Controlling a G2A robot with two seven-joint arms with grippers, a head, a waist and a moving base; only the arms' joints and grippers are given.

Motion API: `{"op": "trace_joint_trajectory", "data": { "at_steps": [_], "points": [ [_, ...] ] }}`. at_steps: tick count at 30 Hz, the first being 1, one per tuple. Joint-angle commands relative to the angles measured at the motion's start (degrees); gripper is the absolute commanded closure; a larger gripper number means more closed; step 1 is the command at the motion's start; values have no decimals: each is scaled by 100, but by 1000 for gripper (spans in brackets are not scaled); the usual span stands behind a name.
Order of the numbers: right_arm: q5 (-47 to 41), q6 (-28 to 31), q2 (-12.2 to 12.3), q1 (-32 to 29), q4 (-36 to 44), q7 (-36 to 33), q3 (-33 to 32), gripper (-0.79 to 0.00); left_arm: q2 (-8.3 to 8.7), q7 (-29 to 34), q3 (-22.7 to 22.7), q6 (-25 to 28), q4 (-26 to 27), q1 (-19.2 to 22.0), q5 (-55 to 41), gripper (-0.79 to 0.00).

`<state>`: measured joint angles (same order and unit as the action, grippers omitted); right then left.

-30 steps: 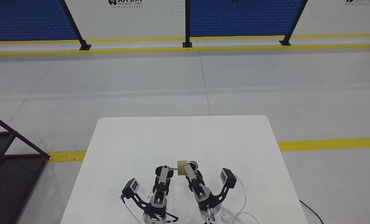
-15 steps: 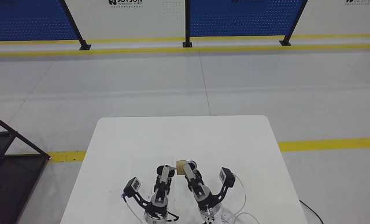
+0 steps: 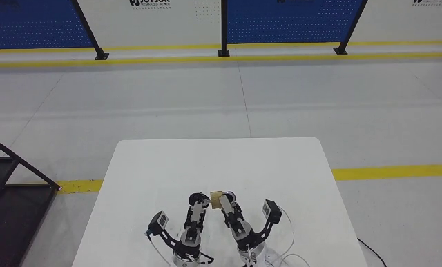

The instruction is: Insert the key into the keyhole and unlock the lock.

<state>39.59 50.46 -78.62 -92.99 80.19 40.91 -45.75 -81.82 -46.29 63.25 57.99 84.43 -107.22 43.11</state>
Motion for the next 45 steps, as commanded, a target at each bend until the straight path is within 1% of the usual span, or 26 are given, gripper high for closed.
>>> {"op": "trace_joint_trajectory", "data": {
  "at_steps": [1, 2, 4, 6, 7, 8, 9, 12, 14, 16, 17, 20, 26, 31, 32, 33, 36, 37, 39, 41, 42, 43, 45],
  "points": [
    [19, 19, 3, -27, 21, 23, -55, 0, -2, 0, 32, 1, 32, -40, 0, -659],
    [23, 50, 9, -41, 36, 24, -90, 0, 0, 0, 53, 1, 43, -64, 26, -659],
    [46, 132, 29, -76, 67, -19, -169, 0, 17, 1, 102, 1, 63, -105, 160, -606],
    [107, 174, 61, -102, 110, -175, -261, 0, 71, 1, 161, 1, 60, -126, 324, -554],
    [141, 228, 81, -117, 154, -267, -306, 0, 110, 14, 186, 1, 66, -134, 384, -499],
    [173, 262, 102, -139, 191, -360, -360, 0, 158, 53, 193, 1, 72, -139, 429, -462],
    [200, 301, 124, -165, 249, -441, -418, 0, 213, 80, 228, 1, 85, -139, 444, -465],
    [292, 344, 196, -256, 407, -750, -597, 0, 399, 283, 297, 1, 126, -139, 347, -428],
    [214, 327, 234, -317, 516, -959, -691, 0, 532, 472, 311, 1, 182, -155, 208, -459],
    [66, 318, 271, -343, 597, -1266, -747, 0, 667, 706, 321, 1, 236, -174, 60, -437],
    [-15, 285, 288, -347, 630, -1417, -779, 0, 729, 756, 342, 1, 282, -179, -44, -409],
    [-424, 279, 316, -338, 702, -1770, -794, 0, 898, 989, 318, 1, 344, -185, -289, -388],
    [-828, 31, 331, -243, 723, -2305, -762, 0, 1173, 1333, 182, 1, 407, -137, -593, -431],
    [-977, -131, 345, -200, 735, -2645, -751, 0, 1339, 1377, 40, 1, 431, -64, -702, -360],
    [-1011, -139, 347, -197, 739, -2676, -754, 0, 1364, 1354, 15, 1, 420, -43, -709, -308],
    [-1041, -148, 349, -193, 744, -2705, -760, 0, 1388, 1329, -10, 1, 400, -23, -713, -280],
    [-1100, -175, 355, -195, 760, -2784, -771, 0, 1449, 1257, -90, 1, 353, 42, -714, -249],
    [-1101, -190, 358, -198, 764, -2810, -777, 0, 1468, 1242, -119, 1, 338, 64, -702, -225],
    [-1112, -209, 362, -205, 781, -2851, -785, 0, 1504, 1209, -183, 1, 310, 99, -689, -231],
    [-1125, -227, 366, -213, 795, -2892, -789, 0, 1537, 1164, -237, 1, 286, 130, -668, -271],
    [-1119, -243, 368, -214, 797, -2917, -790, 0, 1551, 1133, -253, 1, 270, 145, -654, -274],
    [-1116, -261, 370, -216, 800, -2947, -787, 0, 1564, 1104, -272, 1, 258, 158, -631, -274],
    [-1117, -295, 372, -213, 803, -3008, -777, 0, 1588, 1045, -316, 1, 241, 180, -594, -249]
  ]
}}
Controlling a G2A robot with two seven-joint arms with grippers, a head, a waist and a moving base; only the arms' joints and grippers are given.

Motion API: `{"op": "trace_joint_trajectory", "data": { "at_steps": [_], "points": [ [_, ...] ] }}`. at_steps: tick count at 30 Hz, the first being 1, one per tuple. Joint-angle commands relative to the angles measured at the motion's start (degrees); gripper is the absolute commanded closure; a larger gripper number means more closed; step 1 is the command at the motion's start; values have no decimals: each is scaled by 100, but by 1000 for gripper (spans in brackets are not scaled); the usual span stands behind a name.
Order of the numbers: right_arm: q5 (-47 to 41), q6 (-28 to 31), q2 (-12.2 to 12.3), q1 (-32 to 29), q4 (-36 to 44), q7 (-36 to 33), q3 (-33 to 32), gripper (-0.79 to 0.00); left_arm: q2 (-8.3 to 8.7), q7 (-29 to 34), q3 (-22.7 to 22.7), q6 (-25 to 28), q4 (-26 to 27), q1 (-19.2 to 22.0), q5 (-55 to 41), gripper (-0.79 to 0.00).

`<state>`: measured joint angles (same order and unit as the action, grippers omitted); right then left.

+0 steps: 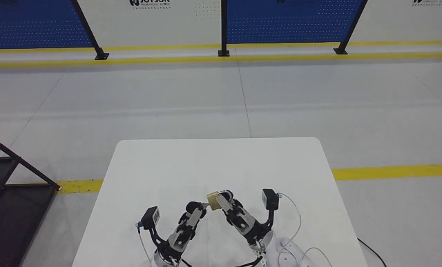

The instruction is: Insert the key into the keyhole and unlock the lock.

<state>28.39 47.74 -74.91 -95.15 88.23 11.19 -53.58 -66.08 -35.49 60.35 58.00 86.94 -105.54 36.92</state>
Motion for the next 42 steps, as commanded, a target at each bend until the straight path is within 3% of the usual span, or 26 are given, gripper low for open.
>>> {"op": "trace_joint_trajectory", "data": {
  "at_steps": [1, 9, 12, 32, 42],
  "points": [
    [11, -50, 2, 6, 5, -56, 8, 0, 26, -66, -47, 0, -18, 23, 41, -243],
    [44, -158, 0, 23, 20, -159, 51, 0, 100, -300, -177, 0, -104, 106, 193, -123],
    [49, -188, -1, 26, 23, -165, 55, 0, 122, -391, -217, 0, -133, 133, 245, 0],
    [269, -235, 27, -1, 47, -261, 72, 0, 148, -1064, -270, -4, -370, 211, 968, 0],
    [237, -277, 42, -27, 75, -281, 62, 0, 43, -1532, -202, -452, -401, 178, 1699, 0]
  ]
}}
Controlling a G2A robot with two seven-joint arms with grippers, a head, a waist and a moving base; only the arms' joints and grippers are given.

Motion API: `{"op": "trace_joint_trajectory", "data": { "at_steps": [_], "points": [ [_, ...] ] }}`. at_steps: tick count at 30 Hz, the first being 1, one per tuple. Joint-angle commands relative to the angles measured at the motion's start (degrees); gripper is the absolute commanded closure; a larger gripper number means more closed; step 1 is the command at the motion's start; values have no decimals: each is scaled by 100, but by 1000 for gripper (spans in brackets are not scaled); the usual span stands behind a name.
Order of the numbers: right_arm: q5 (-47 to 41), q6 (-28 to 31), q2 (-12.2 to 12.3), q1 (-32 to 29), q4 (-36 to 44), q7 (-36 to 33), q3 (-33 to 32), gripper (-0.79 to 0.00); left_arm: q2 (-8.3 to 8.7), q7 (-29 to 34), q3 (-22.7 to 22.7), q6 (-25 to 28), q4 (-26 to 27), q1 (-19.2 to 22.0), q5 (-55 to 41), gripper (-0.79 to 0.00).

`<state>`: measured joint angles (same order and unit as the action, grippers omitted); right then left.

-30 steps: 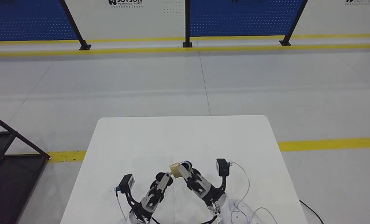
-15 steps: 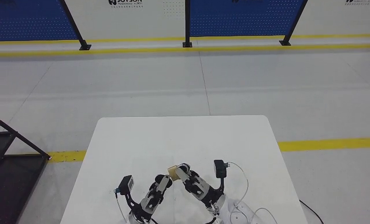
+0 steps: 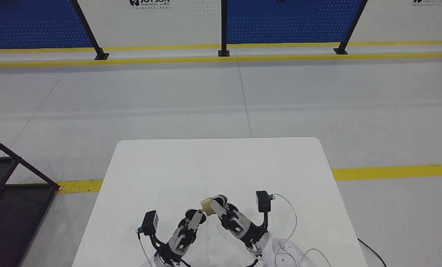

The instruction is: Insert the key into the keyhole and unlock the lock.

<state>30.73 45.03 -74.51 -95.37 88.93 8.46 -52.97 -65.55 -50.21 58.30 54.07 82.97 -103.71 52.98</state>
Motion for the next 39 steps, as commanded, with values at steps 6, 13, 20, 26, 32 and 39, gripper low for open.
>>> {"op": "trace_joint_trajectory", "data": {
  "at_steps": [6, 13, 20, 26, 32, 39],
  "points": [
    [56, -78, 15, -27, 33, -67, 0, 0, -57, -267, -13, -267, -16, -1, 400, 0],
    [66, -150, 28, -44, 61, -110, 0, 0, -109, -798, -65, -798, -104, 35, 1064, 0],
    [43, -205, 39, -54, 78, -132, -6, 0, -161, -1499, -218, -1499, -310, 150, 1806, 0],
    [29, -246, 48, -62, 93, -145, -9, 0, -207, -2046, -342, -2067, -545, 295, 2232, 0],
    [34, -270, 58, -71, 109, -157, -13, 0, -255, -2353, -433, -2663, -745, 413, 2520, 0],
    [67, -318, 68, -77, 117, -172, -7, 0, -291, -2542, -467, -3245, -865, 495, 2704, 0]
  ]
}}
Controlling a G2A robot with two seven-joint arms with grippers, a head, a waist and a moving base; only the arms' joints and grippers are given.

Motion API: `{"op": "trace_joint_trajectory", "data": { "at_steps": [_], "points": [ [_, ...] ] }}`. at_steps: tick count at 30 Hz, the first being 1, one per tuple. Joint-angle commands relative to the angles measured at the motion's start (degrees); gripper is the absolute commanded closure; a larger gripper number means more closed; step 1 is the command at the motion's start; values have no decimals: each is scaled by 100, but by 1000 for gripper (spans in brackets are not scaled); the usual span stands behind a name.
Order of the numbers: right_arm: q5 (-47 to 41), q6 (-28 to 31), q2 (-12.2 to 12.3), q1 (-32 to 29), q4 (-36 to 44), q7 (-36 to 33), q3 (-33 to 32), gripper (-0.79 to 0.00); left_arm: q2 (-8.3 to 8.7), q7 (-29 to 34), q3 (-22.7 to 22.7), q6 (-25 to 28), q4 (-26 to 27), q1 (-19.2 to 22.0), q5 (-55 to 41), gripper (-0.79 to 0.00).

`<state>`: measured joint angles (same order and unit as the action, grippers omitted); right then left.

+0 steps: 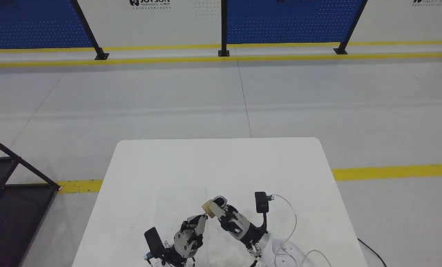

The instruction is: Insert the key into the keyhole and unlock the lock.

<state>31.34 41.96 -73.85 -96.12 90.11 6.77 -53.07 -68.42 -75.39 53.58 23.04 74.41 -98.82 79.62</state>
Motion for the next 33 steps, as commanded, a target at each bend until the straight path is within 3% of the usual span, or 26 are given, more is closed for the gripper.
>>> {"op": "trace_joint_trajectory", "data": {
  "at_steps": [1, 16, 33],
  "points": [
    [19, -20, 2, -2, 2, -6, 6, 0, -6, -17, 11, -262, -27, 9, 83, 0],
    [142, -89, 23, -25, 37, 5, 28, 0, 2, 36, 162, -1650, 17, -27, 665, 0],
    [137, -108, 47, -42, 61, 17, 40, 0, 12, 126, 303, -2514, -4, -12, 1120, 0]
  ]
}}
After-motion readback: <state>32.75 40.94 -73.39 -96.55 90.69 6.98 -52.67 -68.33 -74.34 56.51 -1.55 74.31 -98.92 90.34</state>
